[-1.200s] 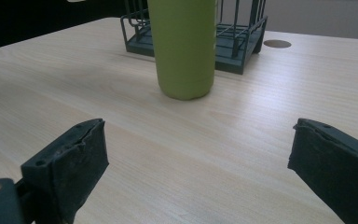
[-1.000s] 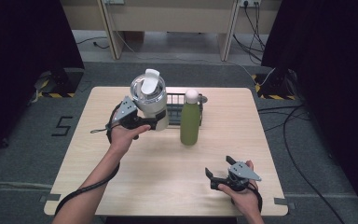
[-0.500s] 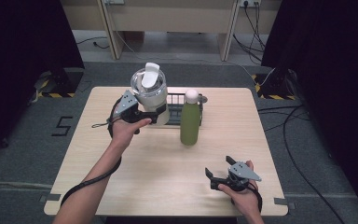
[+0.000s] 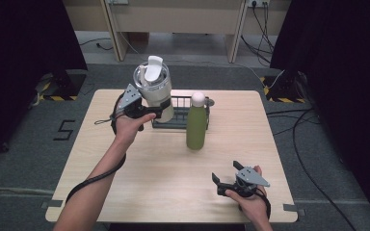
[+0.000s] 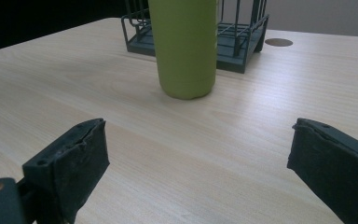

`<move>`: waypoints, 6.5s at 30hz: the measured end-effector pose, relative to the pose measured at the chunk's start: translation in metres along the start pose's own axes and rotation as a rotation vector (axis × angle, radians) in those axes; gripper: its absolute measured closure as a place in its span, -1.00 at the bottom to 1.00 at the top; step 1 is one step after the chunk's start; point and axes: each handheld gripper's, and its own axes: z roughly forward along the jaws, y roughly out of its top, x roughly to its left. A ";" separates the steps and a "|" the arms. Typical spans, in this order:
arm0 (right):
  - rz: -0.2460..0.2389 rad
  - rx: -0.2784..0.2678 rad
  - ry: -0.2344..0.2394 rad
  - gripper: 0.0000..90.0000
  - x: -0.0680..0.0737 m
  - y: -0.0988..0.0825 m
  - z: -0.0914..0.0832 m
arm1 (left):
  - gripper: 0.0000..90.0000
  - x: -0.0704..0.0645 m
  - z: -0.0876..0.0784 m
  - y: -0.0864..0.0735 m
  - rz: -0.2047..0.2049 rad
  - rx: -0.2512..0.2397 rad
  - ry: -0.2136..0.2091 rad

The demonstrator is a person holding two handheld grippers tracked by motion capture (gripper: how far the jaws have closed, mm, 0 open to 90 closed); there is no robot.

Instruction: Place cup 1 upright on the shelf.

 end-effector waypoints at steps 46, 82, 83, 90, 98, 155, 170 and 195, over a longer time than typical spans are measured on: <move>0.005 0.000 0.006 -0.89 -0.002 -0.001 0.000 | -0.79 0.032 0.052 0.000 -0.029 0.062 0.111; 0.009 0.007 0.017 -0.89 0.000 -0.003 0.000 | -0.79 0.042 0.071 -0.028 -0.044 0.125 0.165; 0.006 0.008 0.016 -0.89 0.000 -0.003 0.000 | -0.79 0.041 0.072 -0.029 -0.065 0.110 0.165; 0.007 0.010 0.016 -0.89 0.000 -0.003 0.000 | -0.79 0.042 0.072 -0.036 -0.053 0.143 0.170; 0.007 0.009 0.019 -0.88 0.000 -0.003 0.001 | -0.79 0.041 0.073 -0.044 -0.065 0.155 0.175; -0.004 0.009 0.027 -0.88 0.003 -0.002 0.001 | -0.81 0.040 0.073 -0.064 -0.055 0.208 0.184; -0.007 0.012 0.033 -0.88 0.004 -0.003 0.001 | -0.82 0.038 0.073 -0.063 -0.053 0.220 0.187; -0.013 0.018 0.040 -0.88 0.006 -0.003 0.002 | -0.81 0.034 0.064 -0.064 -0.046 0.210 0.190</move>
